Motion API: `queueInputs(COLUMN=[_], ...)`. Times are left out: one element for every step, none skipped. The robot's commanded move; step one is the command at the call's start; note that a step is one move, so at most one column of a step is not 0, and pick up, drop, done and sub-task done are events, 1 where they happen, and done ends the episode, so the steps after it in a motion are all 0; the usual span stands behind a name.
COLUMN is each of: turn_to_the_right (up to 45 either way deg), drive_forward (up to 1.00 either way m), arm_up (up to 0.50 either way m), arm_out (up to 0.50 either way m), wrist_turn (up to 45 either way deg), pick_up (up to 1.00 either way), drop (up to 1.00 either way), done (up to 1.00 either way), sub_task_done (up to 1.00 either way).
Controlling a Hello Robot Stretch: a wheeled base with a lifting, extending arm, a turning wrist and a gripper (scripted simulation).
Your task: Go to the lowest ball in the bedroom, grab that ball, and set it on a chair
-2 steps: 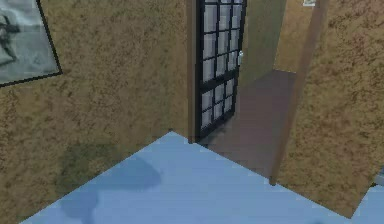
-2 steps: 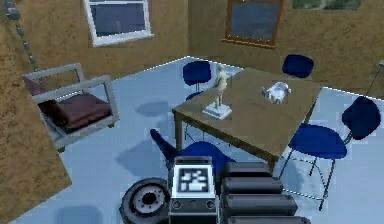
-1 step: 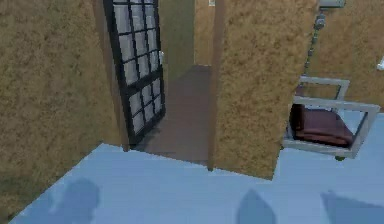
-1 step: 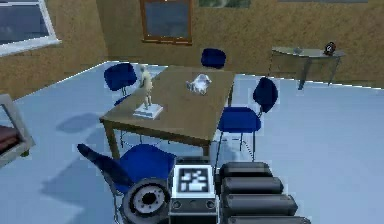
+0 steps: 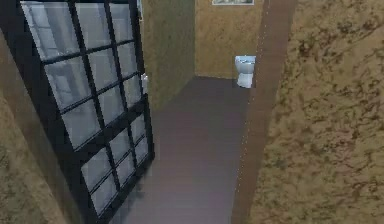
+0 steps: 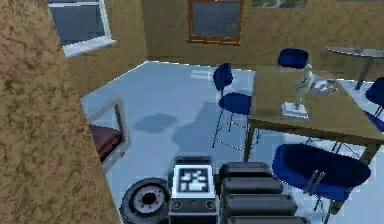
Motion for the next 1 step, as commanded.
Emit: queueInputs(turn_to_the_right=[0.0], drive_forward=[1.00], arm_up=[0.00], arm_out=[0.00], wrist_turn=[0.0], pick_up=[0.00], drop=[0.00], done=[0.00], sub_task_done=[0.00])
